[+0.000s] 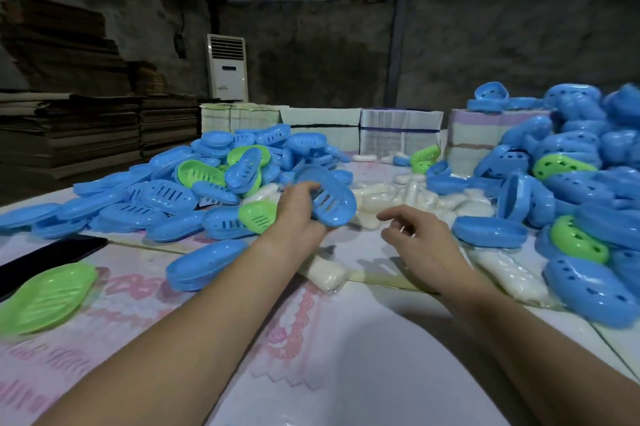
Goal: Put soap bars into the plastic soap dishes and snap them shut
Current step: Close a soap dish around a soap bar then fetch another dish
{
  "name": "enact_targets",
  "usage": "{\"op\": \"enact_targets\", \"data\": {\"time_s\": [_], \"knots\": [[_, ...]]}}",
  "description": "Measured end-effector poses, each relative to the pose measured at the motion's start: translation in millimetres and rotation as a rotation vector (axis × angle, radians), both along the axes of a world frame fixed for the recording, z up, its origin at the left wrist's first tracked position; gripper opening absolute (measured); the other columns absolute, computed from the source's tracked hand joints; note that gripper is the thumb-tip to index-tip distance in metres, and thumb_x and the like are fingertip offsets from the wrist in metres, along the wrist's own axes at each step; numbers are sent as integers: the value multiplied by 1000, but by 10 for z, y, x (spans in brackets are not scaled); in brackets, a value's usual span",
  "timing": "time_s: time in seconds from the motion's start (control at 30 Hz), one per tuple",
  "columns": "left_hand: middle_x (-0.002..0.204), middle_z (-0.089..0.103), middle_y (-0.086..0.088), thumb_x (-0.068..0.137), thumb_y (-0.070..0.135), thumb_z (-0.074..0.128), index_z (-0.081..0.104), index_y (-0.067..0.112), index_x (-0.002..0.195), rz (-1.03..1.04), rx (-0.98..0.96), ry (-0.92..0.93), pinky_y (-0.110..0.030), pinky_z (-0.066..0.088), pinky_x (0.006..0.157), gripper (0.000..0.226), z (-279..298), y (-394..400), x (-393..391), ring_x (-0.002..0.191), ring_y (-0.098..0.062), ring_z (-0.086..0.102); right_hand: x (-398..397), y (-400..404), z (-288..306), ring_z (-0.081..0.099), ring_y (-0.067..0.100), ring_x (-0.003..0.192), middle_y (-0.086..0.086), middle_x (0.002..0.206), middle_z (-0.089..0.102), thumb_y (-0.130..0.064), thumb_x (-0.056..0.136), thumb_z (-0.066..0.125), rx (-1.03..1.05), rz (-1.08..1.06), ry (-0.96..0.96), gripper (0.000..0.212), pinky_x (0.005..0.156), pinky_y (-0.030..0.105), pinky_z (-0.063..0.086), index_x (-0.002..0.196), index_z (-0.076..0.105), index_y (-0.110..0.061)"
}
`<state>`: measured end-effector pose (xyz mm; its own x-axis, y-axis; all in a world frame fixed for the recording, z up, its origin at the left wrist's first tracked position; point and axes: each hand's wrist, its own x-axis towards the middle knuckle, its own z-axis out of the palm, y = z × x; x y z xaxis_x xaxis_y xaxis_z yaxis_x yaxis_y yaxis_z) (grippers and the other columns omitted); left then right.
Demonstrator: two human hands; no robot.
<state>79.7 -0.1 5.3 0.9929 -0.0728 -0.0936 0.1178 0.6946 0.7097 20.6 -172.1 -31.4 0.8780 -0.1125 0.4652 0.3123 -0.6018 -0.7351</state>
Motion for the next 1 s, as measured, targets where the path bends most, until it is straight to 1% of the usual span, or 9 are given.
{"op": "enact_targets", "data": {"time_s": [0.1,0.27,0.4,0.5,0.57,0.67,0.83,0.93,1.0], "knots": [[94,72,-22,97,21,54,67,4,95,-141,-139,43,-64,50,93,21,-20,6,-47,94,-39,67,30,-61,0,58,7,75,-9,77,61,-16,86,60,-10,-88,1,23,67,22,41,97,70,-34],[77,70,-11,93,35,57,78,7,65,-296,-142,-8,-42,58,79,45,-43,103,-148,72,-29,67,80,-215,1,45,25,115,-1,113,59,-22,88,56,-323,-320,37,38,93,37,38,125,62,-29],[97,72,-24,96,18,54,66,-4,102,-326,-191,71,-48,48,107,27,-29,13,-273,101,-40,64,128,-313,-27,32,33,130,6,143,45,-39,90,53,-609,-464,220,57,104,46,33,145,42,-33],[110,68,-23,93,3,45,56,-4,118,-325,-239,105,-49,55,78,28,17,6,-277,97,-38,67,204,-353,-61,22,36,139,5,153,33,-51,94,42,-794,-497,366,58,107,53,28,148,32,-36],[123,64,-27,92,2,44,53,-7,127,-298,-307,110,-58,51,70,37,69,70,-221,102,-44,64,268,-367,-65,21,37,140,5,152,33,-50,95,35,-825,-483,463,53,108,56,25,146,34,-35],[133,57,-34,90,9,46,53,-7,125,-328,-346,76,-72,46,79,39,103,174,-181,115,-52,58,340,-344,-53,30,38,135,7,146,39,-47,95,33,-804,-481,508,47,105,57,28,138,39,-30],[124,68,-24,87,20,52,63,2,107,-331,-333,54,-50,53,84,29,32,137,-263,96,-39,67,348,-349,-53,37,35,126,6,131,51,-45,92,40,-877,-561,397,36,99,53,31,121,49,-26],[96,73,-17,81,19,57,65,5,109,-340,-384,69,-41,61,64,33,42,76,-316,76,-32,72,295,-385,-28,42,31,118,5,120,57,-42,90,46,-897,-590,293,29,93,47,34,108,57,-24],[117,70,-21,90,19,54,60,2,128,-318,-449,85,-47,58,68,43,56,65,-319,98,-37,70,277,-412,-17,45,30,110,4,114,58,-40,88,49,-850,-574,237,23,87,42,40,98,60,-23]]}}
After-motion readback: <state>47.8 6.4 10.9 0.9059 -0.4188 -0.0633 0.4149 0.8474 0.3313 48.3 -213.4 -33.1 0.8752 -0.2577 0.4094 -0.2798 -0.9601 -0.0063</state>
